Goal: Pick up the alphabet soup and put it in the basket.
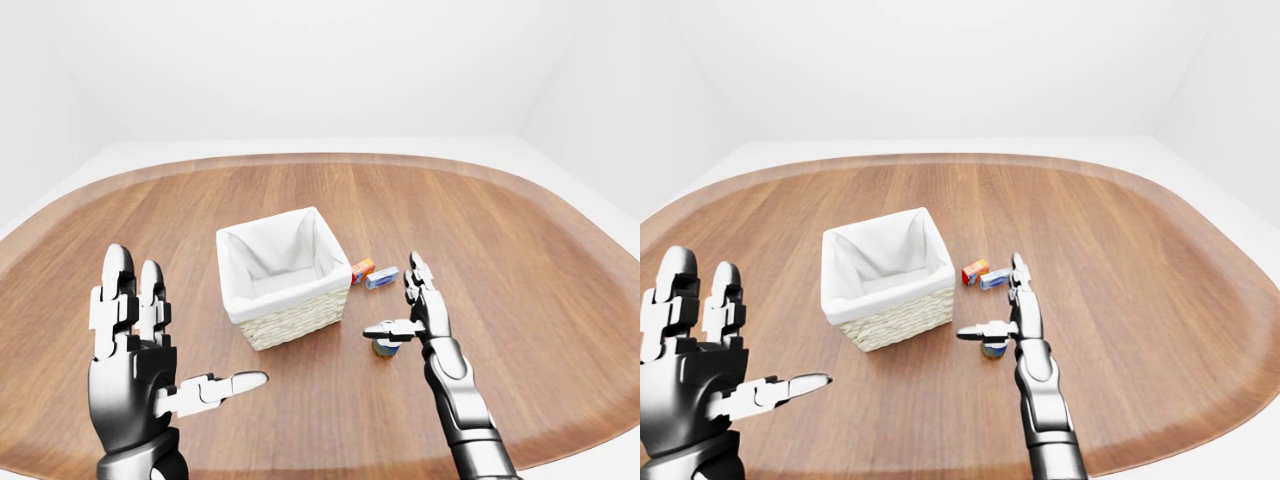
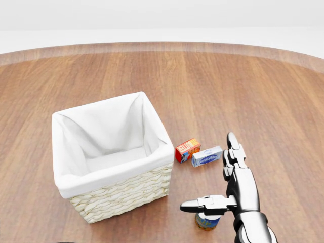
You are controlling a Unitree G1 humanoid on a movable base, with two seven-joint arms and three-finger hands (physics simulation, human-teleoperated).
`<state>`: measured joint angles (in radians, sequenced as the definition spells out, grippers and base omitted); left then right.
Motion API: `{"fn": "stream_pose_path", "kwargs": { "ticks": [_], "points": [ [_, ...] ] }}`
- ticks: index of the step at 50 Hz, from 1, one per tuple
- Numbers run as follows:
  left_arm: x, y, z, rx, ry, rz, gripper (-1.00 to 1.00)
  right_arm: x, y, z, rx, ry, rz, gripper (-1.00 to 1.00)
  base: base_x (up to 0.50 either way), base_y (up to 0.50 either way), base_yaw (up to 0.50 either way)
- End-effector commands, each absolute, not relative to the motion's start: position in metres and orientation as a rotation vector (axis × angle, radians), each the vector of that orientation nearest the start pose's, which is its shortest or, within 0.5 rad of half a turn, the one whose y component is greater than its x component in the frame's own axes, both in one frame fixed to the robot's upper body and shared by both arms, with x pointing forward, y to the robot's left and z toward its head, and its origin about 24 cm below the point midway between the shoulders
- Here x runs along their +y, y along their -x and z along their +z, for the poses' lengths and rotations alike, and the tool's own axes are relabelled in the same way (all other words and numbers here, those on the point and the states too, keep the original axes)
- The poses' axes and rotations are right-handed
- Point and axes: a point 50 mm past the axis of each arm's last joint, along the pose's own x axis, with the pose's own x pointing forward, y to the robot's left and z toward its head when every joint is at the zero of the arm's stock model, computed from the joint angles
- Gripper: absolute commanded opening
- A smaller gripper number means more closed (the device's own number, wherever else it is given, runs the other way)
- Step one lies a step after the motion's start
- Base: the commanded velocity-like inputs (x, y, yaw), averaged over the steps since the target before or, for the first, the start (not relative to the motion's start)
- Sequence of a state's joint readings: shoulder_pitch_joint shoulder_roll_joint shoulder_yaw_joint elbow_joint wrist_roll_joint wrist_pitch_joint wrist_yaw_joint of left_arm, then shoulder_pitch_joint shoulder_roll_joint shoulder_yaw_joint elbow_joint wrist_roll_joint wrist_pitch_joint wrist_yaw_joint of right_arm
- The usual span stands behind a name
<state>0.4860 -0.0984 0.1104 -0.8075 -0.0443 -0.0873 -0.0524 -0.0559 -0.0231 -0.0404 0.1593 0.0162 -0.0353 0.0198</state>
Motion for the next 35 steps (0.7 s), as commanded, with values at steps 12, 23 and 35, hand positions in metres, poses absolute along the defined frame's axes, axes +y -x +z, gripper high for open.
{"fn": "stream_pose_path", "kwargs": {
  "ticks": [12,23,35],
  "points": [
    [0.185,-0.144,0.141,-0.431,-0.011,0.200,1.00,-0.170,-0.264,-0.004,0.159,0.055,-0.041,1.00,0.00,0.00,0.00],
    [0.184,-0.143,0.141,-0.429,-0.014,0.191,1.00,-0.173,-0.265,-0.068,0.504,0.133,-0.056,1.00,0.00,0.00,0.00],
    [0.185,-0.144,0.142,-0.434,-0.012,0.189,1.00,-0.173,-0.264,-0.076,0.561,0.143,-0.056,1.00,0.00,0.00,0.00]
  ]
}}
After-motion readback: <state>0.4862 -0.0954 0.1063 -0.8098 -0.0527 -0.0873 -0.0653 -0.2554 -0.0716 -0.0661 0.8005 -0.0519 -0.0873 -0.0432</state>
